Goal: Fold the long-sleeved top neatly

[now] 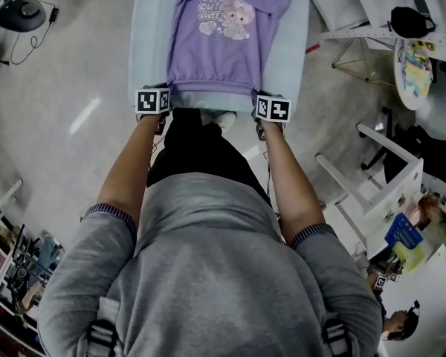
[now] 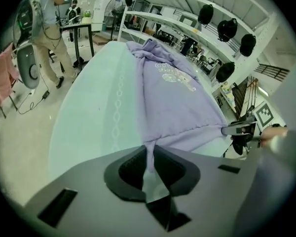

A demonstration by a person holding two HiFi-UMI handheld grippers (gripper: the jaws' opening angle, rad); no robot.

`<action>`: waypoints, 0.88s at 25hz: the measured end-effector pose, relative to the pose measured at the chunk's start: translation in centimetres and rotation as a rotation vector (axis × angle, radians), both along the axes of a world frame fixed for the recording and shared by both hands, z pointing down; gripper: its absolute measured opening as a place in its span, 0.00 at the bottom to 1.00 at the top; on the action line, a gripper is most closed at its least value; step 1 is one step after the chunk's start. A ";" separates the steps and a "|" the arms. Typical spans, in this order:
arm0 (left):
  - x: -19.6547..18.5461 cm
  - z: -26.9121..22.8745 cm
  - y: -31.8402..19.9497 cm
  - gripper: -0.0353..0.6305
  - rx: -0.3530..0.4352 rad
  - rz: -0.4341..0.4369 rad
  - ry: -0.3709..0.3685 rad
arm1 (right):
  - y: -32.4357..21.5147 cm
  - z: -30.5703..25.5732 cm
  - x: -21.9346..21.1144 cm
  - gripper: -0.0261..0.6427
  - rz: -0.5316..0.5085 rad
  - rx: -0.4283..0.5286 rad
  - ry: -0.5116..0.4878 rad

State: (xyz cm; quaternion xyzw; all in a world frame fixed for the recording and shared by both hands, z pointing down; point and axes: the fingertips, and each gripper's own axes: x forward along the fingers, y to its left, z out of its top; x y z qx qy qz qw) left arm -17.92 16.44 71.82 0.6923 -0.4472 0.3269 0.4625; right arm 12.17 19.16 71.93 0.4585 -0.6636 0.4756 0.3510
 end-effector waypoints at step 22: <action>2.1 -2.3 7.1 0.33 -0.017 -0.066 0.148 | 7.1 -3.3 0.7 0.11 0.119 -0.065 -0.189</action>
